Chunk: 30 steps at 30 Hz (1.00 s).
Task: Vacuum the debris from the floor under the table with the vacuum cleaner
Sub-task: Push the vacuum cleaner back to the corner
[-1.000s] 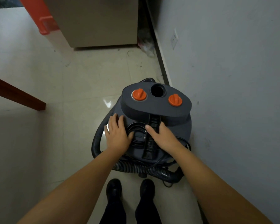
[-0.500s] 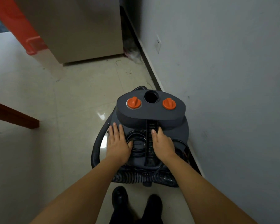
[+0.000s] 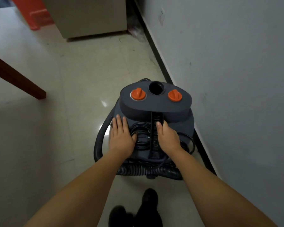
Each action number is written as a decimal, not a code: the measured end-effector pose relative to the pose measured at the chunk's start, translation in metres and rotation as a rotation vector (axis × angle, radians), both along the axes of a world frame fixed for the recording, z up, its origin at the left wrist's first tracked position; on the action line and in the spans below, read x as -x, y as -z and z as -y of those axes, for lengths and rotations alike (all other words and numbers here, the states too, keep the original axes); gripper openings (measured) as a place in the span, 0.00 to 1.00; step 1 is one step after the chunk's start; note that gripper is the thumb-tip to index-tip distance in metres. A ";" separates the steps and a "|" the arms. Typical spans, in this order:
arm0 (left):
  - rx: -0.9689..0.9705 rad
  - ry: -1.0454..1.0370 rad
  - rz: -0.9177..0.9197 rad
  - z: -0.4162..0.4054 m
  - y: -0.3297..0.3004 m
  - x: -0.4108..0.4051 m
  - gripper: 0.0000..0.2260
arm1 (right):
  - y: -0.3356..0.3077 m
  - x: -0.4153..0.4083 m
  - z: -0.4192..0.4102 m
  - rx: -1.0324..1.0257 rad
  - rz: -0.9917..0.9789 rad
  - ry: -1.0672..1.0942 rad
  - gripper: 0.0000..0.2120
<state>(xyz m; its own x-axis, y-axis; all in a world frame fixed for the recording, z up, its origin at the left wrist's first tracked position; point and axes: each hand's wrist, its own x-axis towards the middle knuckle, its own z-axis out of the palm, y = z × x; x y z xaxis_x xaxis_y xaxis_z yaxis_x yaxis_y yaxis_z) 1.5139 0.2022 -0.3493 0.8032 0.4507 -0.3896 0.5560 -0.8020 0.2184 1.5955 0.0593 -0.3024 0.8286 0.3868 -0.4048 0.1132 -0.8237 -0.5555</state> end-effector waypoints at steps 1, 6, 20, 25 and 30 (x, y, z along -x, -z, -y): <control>0.007 -0.003 -0.002 0.007 -0.002 0.014 0.35 | 0.000 0.015 0.006 -0.002 0.001 0.004 0.21; 0.035 0.014 -0.018 0.042 -0.010 0.086 0.35 | 0.000 0.091 0.039 -0.008 0.012 0.058 0.21; -0.006 0.108 -0.037 0.120 -0.006 0.277 0.35 | 0.004 0.293 0.120 -0.006 -0.005 0.166 0.23; 0.013 0.155 -0.042 0.146 -0.007 0.344 0.35 | 0.002 0.365 0.148 0.002 -0.024 0.220 0.24; 0.028 0.234 -0.058 0.165 -0.012 0.405 0.35 | 0.002 0.438 0.171 -0.016 -0.023 0.321 0.24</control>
<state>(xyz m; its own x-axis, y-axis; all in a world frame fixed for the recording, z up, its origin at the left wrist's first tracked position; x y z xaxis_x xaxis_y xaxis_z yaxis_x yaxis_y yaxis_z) 1.1087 0.0371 -0.3369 0.8603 0.2431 -0.4480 0.3678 -0.9046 0.2155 1.1576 -0.1116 -0.3041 0.8999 0.1138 -0.4210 -0.1638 -0.8065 -0.5681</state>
